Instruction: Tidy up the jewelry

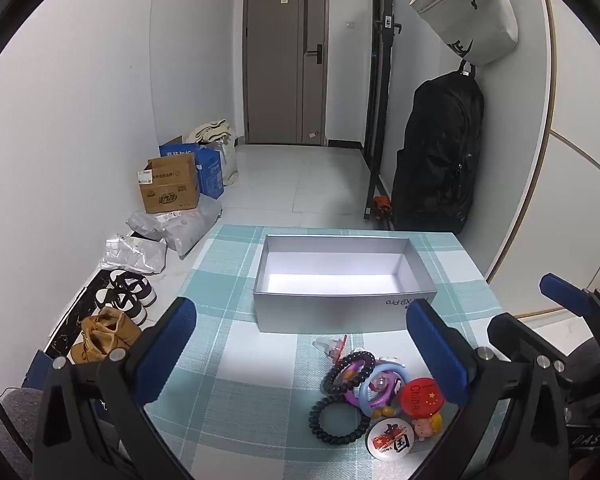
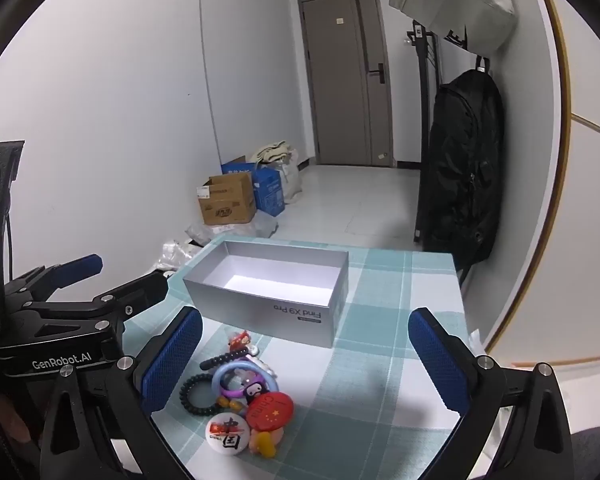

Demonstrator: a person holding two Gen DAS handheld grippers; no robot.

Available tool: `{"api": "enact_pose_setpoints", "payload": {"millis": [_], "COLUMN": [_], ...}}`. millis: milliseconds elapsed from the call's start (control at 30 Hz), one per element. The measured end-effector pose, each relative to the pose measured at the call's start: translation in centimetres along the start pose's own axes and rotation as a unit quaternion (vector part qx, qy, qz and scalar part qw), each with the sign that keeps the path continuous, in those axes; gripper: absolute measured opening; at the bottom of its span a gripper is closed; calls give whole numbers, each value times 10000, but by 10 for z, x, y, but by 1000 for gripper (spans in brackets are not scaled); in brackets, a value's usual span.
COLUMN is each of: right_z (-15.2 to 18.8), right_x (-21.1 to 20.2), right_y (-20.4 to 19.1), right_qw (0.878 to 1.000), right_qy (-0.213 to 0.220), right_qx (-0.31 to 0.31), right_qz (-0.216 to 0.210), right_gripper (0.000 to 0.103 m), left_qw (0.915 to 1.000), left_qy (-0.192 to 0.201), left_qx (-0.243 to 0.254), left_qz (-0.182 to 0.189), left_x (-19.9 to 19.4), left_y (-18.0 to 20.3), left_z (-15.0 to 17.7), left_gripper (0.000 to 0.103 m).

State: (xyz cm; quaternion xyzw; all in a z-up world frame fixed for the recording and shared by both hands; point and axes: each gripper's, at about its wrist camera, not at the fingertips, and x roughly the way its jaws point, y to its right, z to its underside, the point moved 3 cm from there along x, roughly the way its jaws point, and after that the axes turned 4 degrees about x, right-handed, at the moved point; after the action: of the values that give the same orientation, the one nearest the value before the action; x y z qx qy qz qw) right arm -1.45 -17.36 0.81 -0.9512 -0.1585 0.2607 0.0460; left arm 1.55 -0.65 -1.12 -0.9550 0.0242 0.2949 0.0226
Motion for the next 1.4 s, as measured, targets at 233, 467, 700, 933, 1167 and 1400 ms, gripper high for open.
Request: {"api": "enact_pose_setpoints", "payload": {"millis": [233, 467, 700, 933, 1167, 1400], "right_z": [-2, 1, 0, -1, -1, 0], "right_x": [3, 0, -2, -1, -2, 1], "right_y": [1, -1, 0, 2, 1, -1], "right_qw": [10000, 10000, 10000, 10000, 9999, 9997], "right_qy": [-22, 5, 35, 9, 84, 95], "right_qx": [-47, -18, -29, 7, -33, 51], "right_qz": [6, -23, 12, -30, -57, -204], "right_gripper": [103, 103, 103, 103, 103, 103], "left_qw": [10000, 9999, 9999, 10000, 10000, 9999], "left_qy": [45, 26, 3, -18, -43, -113], "left_qx": [44, 21, 18, -10, -32, -48], "left_qz": [-55, -113, -107, -85, -83, -26], "left_x": [-1, -1, 0, 1, 0, 3], "left_y": [0, 0, -1, -3, -5, -5], "left_z": [-1, 0, 0, 1, 2, 1], "left_gripper": [102, 102, 102, 102, 102, 102]}}
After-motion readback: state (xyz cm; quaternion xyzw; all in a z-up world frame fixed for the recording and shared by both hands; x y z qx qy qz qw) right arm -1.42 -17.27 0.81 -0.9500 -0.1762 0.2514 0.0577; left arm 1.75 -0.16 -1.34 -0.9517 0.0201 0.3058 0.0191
